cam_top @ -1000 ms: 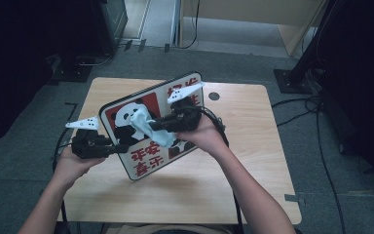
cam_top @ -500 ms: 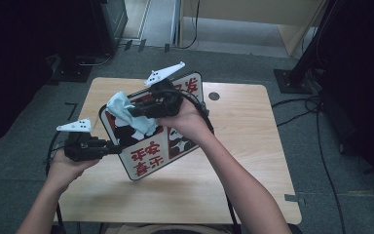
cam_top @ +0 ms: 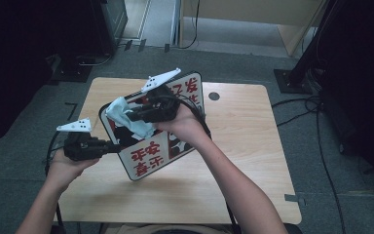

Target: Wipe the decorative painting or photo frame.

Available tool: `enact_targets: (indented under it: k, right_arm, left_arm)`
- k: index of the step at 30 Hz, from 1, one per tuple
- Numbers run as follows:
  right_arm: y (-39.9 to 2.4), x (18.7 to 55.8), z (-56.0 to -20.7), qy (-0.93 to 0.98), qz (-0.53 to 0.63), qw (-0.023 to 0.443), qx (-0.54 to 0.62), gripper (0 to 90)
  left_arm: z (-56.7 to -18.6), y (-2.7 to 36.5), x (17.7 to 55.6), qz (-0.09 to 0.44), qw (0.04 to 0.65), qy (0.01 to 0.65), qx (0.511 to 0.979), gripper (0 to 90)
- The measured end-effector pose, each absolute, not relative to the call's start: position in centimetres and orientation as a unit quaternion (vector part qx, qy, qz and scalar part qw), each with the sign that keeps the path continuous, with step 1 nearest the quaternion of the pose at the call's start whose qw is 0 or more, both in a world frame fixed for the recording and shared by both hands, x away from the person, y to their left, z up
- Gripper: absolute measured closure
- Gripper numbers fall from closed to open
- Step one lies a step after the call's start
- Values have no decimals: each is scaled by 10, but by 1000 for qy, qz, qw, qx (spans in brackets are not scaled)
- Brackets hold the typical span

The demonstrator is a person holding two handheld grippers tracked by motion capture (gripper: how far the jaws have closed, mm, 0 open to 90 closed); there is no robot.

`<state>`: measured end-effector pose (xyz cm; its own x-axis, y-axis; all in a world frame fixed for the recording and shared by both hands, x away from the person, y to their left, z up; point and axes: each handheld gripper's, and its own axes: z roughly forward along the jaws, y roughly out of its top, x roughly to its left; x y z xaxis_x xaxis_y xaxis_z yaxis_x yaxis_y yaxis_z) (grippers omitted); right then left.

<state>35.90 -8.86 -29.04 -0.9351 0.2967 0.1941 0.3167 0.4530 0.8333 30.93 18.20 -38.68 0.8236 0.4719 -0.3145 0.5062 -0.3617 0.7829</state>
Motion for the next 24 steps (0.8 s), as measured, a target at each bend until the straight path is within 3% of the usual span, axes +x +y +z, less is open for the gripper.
enact_targets:
  k: [24]
  right_arm:
    - [-92,342,-354,-863,-466,30,-191,821]
  left_arm:
    - [-386,182,310,-19,479,294,827,787]
